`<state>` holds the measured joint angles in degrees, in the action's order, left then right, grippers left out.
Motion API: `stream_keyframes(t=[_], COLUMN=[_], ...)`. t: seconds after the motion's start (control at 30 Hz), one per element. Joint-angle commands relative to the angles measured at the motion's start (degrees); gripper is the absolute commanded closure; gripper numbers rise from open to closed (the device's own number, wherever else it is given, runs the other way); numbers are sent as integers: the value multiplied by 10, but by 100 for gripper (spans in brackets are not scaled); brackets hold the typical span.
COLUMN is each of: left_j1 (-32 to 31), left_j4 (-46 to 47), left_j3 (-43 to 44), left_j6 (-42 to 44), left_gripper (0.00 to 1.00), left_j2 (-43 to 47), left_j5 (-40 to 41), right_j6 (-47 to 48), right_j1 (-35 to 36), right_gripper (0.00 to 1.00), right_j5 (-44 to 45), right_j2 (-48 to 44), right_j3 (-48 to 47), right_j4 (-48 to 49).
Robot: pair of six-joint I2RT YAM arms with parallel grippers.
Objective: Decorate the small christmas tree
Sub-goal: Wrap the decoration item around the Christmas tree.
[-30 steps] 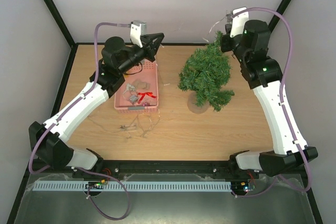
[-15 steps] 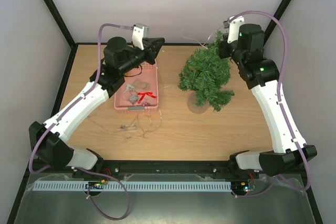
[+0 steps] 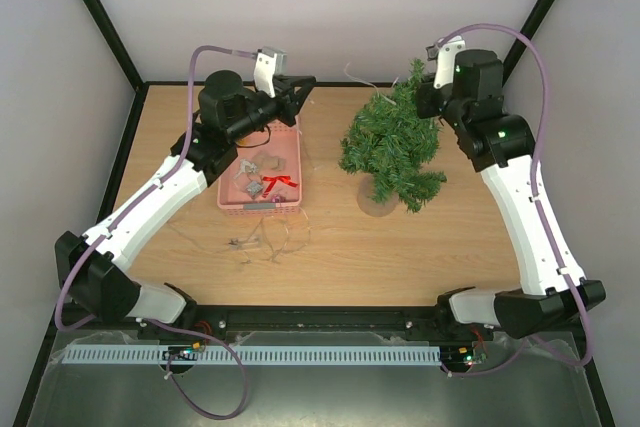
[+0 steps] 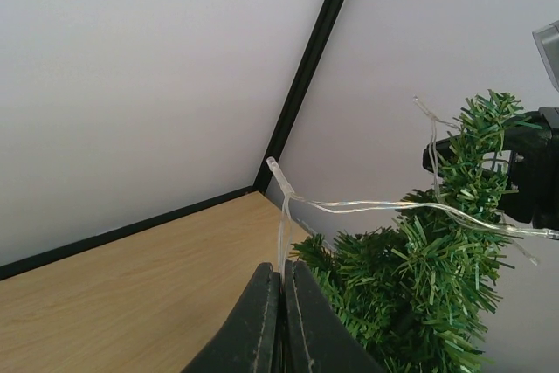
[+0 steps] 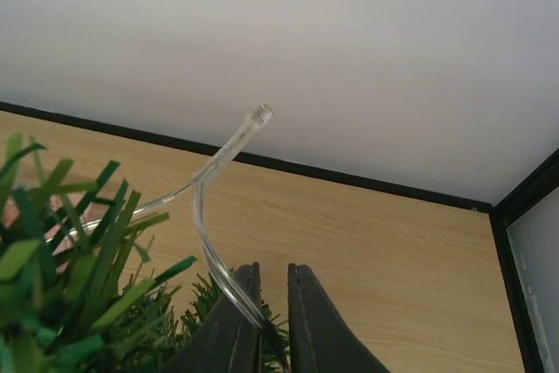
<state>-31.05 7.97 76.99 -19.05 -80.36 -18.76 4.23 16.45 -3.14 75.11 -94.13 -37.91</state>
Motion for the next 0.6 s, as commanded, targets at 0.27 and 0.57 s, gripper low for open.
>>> stream_keyframes(t=[0.27,0.57], left_j1=[3,3], left_j4=[11,10], left_j3=[-11,-21], left_j6=[0,-3], left_gripper=[98,98], left_j2=[17,30], left_j5=[-17,-30], right_j6=[-42,-66], right_j1=[-3,-3], right_gripper=[85,92], right_j5=[-33,-81], right_j2=[-49,-82], right_j3=[-5,65], right_j4=[-33,-3])
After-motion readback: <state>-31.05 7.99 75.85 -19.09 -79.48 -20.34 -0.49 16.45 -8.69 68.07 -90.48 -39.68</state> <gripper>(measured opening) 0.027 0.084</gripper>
